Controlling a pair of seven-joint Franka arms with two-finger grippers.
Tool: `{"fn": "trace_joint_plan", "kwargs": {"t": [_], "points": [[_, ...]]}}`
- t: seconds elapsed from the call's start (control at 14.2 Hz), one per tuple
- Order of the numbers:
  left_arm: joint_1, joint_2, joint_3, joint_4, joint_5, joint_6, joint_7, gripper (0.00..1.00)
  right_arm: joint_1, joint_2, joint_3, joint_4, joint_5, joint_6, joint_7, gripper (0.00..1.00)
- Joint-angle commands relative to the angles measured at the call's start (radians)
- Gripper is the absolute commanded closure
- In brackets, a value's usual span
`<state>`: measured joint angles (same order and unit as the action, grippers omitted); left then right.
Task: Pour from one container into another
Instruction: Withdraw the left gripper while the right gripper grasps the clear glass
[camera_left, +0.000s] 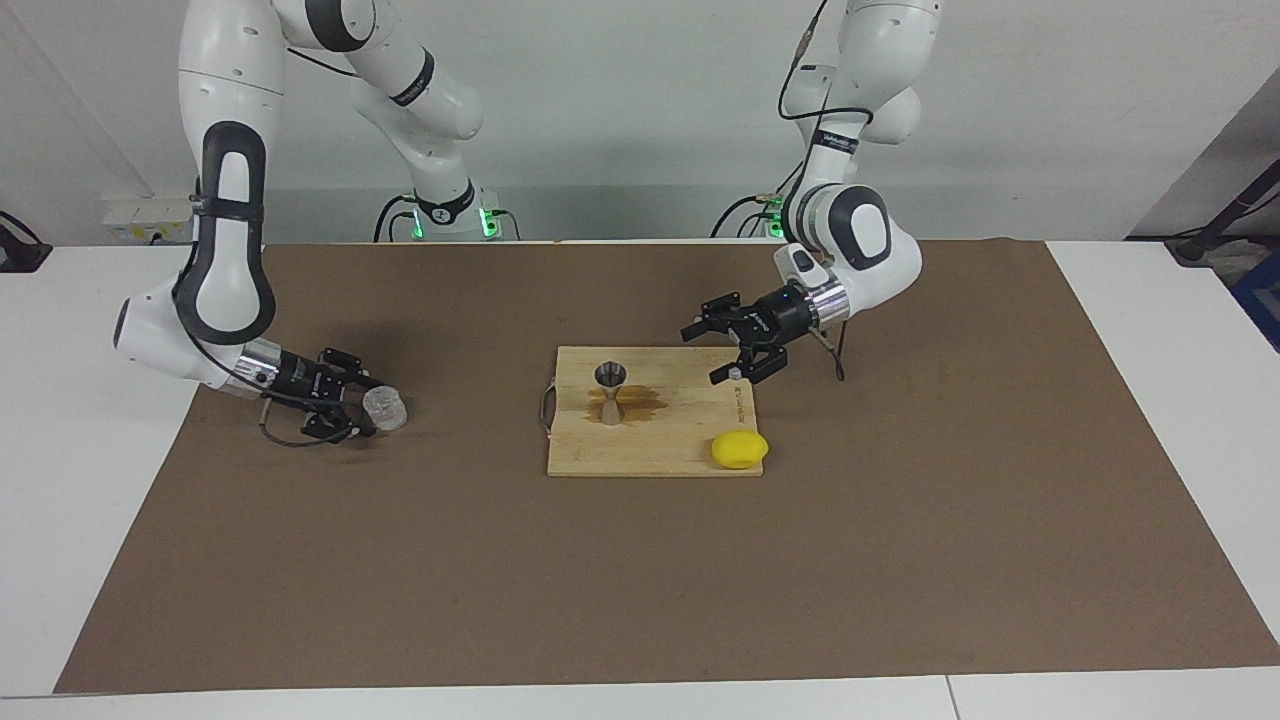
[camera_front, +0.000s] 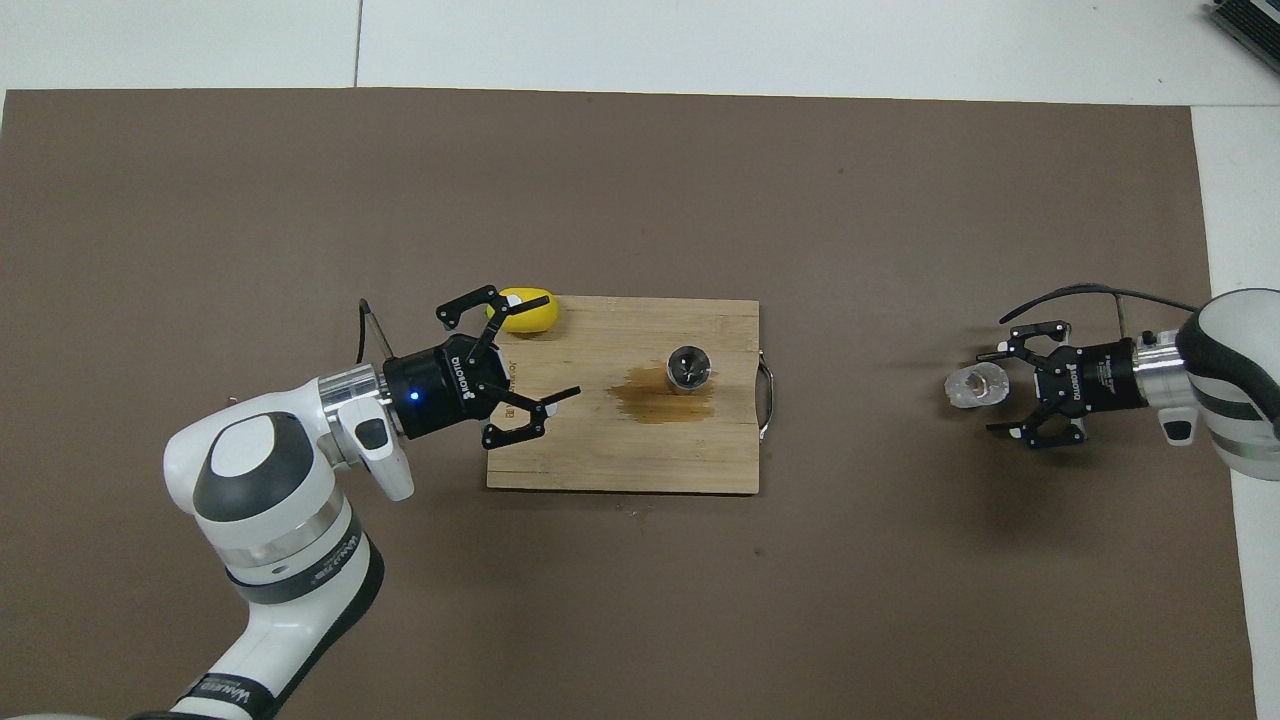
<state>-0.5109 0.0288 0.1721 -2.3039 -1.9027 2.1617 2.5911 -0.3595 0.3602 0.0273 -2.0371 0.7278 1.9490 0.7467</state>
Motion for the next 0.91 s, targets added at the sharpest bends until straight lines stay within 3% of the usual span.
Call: {"fn": "trace_joint_plan", "kwargs": {"t": [0.0,0.35,0.56,0.84], "points": [[0.069,-0.088,-0.005,-0.049,0.138,-0.019,-0.028,0.0,0.002,-0.037,0.002,-0.038,0.036,0.002,-0.039,0.17],[0.204,-0.151,-0.002,-0.023,0.458,-0.097,-0.167,0.0,0.002,-0.037,0.006,-0.035,0.067,0.001,-0.024,0.66],[0.325,-0.156,-0.002,0.072,0.719,-0.224,-0.288,0.0,0.004,-0.038,0.008,-0.029,0.073,-0.021,-0.013,0.99],[0.454,-0.156,-0.002,0.207,0.988,-0.321,-0.345,0.0,0.01,-0.092,0.058,-0.028,0.073,-0.013,0.064,1.0]]}}
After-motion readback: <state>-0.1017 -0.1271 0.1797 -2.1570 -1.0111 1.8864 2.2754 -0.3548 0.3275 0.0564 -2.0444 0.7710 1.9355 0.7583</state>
